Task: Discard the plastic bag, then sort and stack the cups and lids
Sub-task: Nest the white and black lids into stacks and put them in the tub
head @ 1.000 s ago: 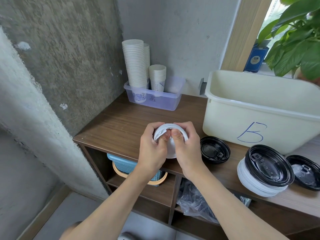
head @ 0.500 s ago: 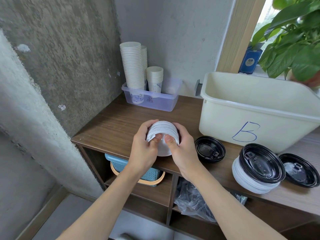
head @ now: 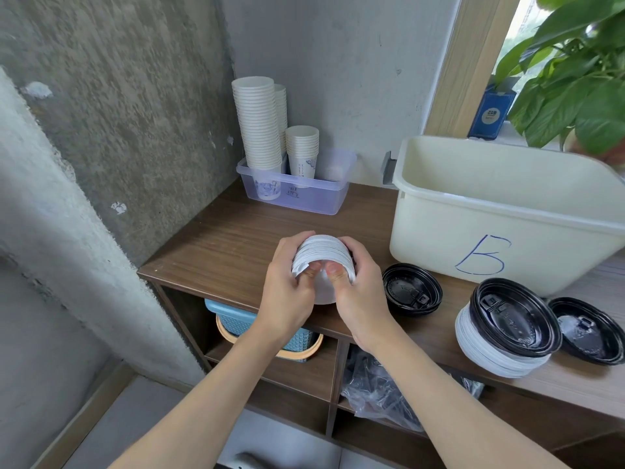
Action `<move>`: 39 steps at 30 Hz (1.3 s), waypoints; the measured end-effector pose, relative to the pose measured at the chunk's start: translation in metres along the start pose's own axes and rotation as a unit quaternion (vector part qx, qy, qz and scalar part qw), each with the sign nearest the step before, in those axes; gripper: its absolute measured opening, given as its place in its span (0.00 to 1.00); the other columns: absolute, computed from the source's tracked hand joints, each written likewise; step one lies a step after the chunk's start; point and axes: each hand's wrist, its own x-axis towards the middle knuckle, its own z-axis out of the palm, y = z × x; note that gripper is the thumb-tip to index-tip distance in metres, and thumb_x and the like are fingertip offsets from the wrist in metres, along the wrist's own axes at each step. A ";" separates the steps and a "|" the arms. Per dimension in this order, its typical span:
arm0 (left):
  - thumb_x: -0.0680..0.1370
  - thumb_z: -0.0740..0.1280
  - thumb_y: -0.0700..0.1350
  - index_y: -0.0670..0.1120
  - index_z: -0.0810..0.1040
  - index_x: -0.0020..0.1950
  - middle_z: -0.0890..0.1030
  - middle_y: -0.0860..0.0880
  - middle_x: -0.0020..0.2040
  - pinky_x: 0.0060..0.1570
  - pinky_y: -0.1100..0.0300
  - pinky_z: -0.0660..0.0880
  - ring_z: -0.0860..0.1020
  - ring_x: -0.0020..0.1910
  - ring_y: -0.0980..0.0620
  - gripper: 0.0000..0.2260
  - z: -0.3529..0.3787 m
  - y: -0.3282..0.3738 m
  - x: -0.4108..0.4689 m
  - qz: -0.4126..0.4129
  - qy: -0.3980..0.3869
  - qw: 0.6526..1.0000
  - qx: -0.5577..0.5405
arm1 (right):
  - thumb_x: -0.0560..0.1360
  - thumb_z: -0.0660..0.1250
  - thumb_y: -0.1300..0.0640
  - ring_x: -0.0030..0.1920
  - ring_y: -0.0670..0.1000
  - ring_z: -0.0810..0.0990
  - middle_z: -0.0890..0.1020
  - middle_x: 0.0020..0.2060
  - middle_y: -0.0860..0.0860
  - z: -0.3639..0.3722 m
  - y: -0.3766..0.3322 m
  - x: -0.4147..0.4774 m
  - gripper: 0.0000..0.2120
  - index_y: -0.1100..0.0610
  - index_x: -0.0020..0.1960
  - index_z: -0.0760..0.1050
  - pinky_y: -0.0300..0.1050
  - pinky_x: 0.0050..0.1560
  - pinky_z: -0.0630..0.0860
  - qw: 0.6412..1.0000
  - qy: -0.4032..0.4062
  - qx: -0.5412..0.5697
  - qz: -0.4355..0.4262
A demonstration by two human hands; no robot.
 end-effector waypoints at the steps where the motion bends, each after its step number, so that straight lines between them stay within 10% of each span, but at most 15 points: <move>1: 0.75 0.64 0.39 0.48 0.74 0.65 0.77 0.49 0.58 0.53 0.73 0.70 0.76 0.56 0.60 0.18 -0.002 -0.001 -0.001 0.006 -0.004 1.000 0.006 | 0.76 0.66 0.63 0.58 0.45 0.76 0.78 0.58 0.48 0.000 -0.001 -0.001 0.18 0.53 0.64 0.71 0.45 0.63 0.72 1.000 -0.010 -0.007 -0.002; 7: 0.76 0.65 0.31 0.47 0.71 0.69 0.76 0.49 0.62 0.57 0.71 0.69 0.75 0.60 0.59 0.23 -0.021 -0.007 0.008 0.020 -0.062 0.997 0.035 | 0.75 0.69 0.53 0.65 0.38 0.69 0.72 0.65 0.43 0.001 -0.003 -0.002 0.26 0.48 0.70 0.65 0.34 0.65 0.66 0.996 -0.075 -0.018 -0.033; 14: 0.78 0.65 0.55 0.47 0.68 0.73 0.74 0.52 0.67 0.62 0.70 0.68 0.73 0.65 0.59 0.25 -0.028 -0.005 0.007 0.007 -0.129 0.992 0.017 | 0.68 0.66 0.36 0.61 0.43 0.73 0.74 0.60 0.45 0.002 -0.002 -0.003 0.28 0.45 0.65 0.67 0.35 0.60 0.70 0.997 -0.058 -0.019 -0.057; 24: 0.78 0.59 0.61 0.43 0.69 0.69 0.78 0.49 0.60 0.58 0.60 0.73 0.77 0.59 0.53 0.27 -0.019 -0.017 0.004 0.007 -0.101 0.994 0.037 | 0.68 0.61 0.34 0.60 0.40 0.73 0.74 0.59 0.46 0.006 0.003 0.002 0.34 0.52 0.67 0.68 0.28 0.58 0.67 0.997 -0.022 -0.039 -0.056; 30: 0.75 0.54 0.71 0.44 0.72 0.64 0.78 0.50 0.55 0.52 0.64 0.73 0.77 0.54 0.55 0.34 -0.018 -0.017 0.003 0.031 -0.072 0.996 0.039 | 0.69 0.62 0.35 0.56 0.47 0.77 0.79 0.55 0.50 0.009 0.008 0.006 0.29 0.54 0.62 0.72 0.45 0.59 0.73 0.997 -0.020 -0.048 -0.062; 39: 0.71 0.55 0.74 0.48 0.73 0.57 0.78 0.55 0.49 0.44 0.70 0.72 0.77 0.48 0.60 0.32 -0.016 -0.012 0.002 -0.003 -0.041 0.999 0.030 | 0.72 0.65 0.42 0.46 0.41 0.77 0.80 0.45 0.46 0.010 0.004 0.008 0.18 0.55 0.54 0.74 0.29 0.47 0.70 0.998 -0.022 -0.023 -0.052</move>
